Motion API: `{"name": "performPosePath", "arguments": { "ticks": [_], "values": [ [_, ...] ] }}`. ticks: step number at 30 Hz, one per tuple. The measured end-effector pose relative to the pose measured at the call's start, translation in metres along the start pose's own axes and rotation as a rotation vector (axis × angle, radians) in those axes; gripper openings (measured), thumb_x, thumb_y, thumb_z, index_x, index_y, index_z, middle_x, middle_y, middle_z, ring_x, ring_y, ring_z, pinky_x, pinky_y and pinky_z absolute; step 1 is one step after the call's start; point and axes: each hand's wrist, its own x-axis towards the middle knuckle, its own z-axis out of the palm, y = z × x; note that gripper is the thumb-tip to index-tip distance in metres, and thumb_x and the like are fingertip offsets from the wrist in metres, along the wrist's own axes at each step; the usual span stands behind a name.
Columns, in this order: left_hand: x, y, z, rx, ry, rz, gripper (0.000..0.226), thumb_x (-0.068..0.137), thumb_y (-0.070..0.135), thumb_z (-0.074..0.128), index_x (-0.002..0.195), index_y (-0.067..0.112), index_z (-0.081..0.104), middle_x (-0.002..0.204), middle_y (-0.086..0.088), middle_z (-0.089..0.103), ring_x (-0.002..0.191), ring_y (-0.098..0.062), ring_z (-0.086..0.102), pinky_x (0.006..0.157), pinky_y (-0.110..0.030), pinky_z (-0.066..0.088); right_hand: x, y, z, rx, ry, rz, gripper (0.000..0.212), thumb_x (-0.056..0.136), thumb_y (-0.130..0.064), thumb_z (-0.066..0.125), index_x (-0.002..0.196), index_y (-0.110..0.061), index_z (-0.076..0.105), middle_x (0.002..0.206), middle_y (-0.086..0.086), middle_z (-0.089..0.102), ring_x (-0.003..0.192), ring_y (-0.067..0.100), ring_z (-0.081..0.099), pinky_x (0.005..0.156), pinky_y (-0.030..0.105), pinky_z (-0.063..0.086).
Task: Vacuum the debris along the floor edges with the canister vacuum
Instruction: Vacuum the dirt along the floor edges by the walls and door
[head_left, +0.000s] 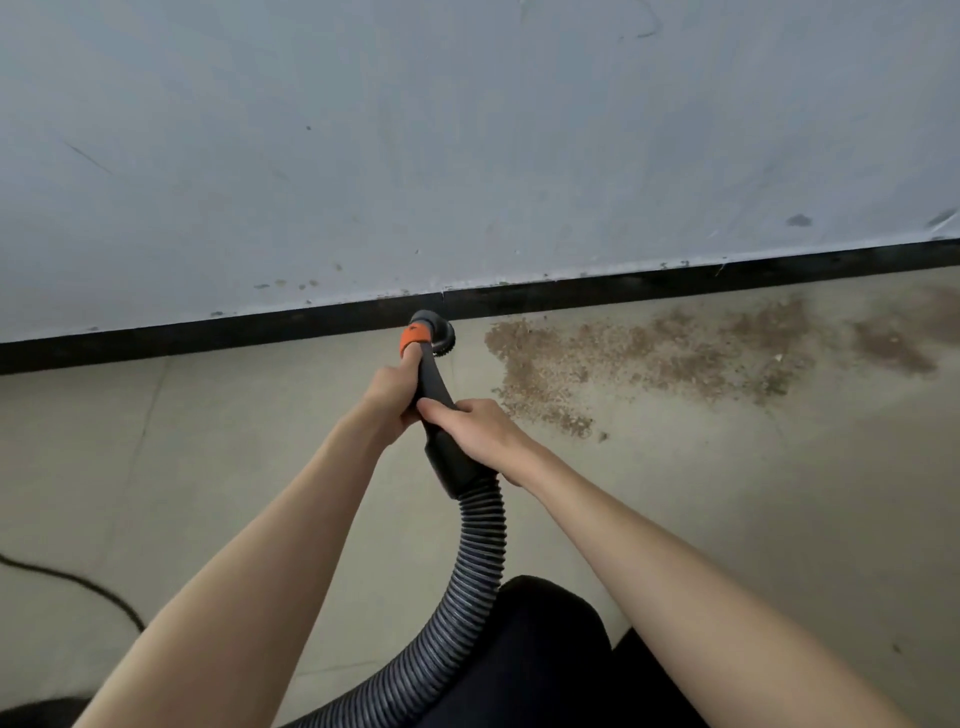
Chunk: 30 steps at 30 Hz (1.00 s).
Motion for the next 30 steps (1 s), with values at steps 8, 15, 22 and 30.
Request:
{"name": "performPosePath", "arguments": {
  "ticks": [8, 15, 22, 30],
  "values": [
    [0.054, -0.066, -0.001, -0.019, 0.035, -0.181, 0.059, 0.094, 0.056, 0.041, 0.116, 0.002, 0.047, 0.093, -0.010, 0.055, 0.078, -0.023, 0.054, 0.072, -0.035, 0.046, 0.046, 0.058, 0.022, -0.257, -0.047, 0.060, 0.033, 0.088, -0.047, 0.058, 0.080, -0.015, 0.058, 0.084, 0.004, 0.065, 0.078, 0.022, 0.063, 0.068, 0.031, 0.047],
    [0.058, -0.128, -0.011, 0.180, 0.057, -0.224, 0.058, 0.099, 0.046, 0.035, 0.122, -0.005, 0.047, 0.096, -0.011, 0.053, 0.079, -0.022, 0.054, 0.059, -0.027, 0.042, 0.042, 0.104, 0.049, -0.260, -0.079, 0.154, 0.034, 0.089, -0.052, 0.055, 0.082, -0.018, 0.055, 0.089, 0.005, 0.066, 0.087, 0.027, 0.067, 0.077, 0.037, 0.052],
    [0.040, -0.152, 0.000, 0.242, 0.049, -0.235, 0.052, 0.099, 0.047, 0.034, 0.112, -0.001, 0.050, 0.091, -0.011, 0.055, 0.080, -0.023, 0.054, 0.070, -0.031, 0.046, 0.023, 0.135, 0.050, -0.322, -0.040, 0.144, 0.041, 0.090, -0.056, 0.050, 0.095, -0.016, 0.056, 0.092, 0.004, 0.067, 0.084, 0.025, 0.065, 0.074, 0.037, 0.051],
    [0.028, -0.152, 0.028, 0.332, 0.101, -0.229, 0.052, 0.099, 0.048, 0.034, 0.113, 0.001, 0.049, 0.104, -0.013, 0.055, 0.092, -0.028, 0.054, 0.078, -0.033, 0.043, 0.011, 0.149, 0.027, -0.266, -0.069, 0.143, 0.040, 0.091, -0.055, 0.048, 0.095, -0.016, 0.055, 0.093, 0.006, 0.065, 0.087, 0.027, 0.064, 0.075, 0.038, 0.050]
  ]
}}
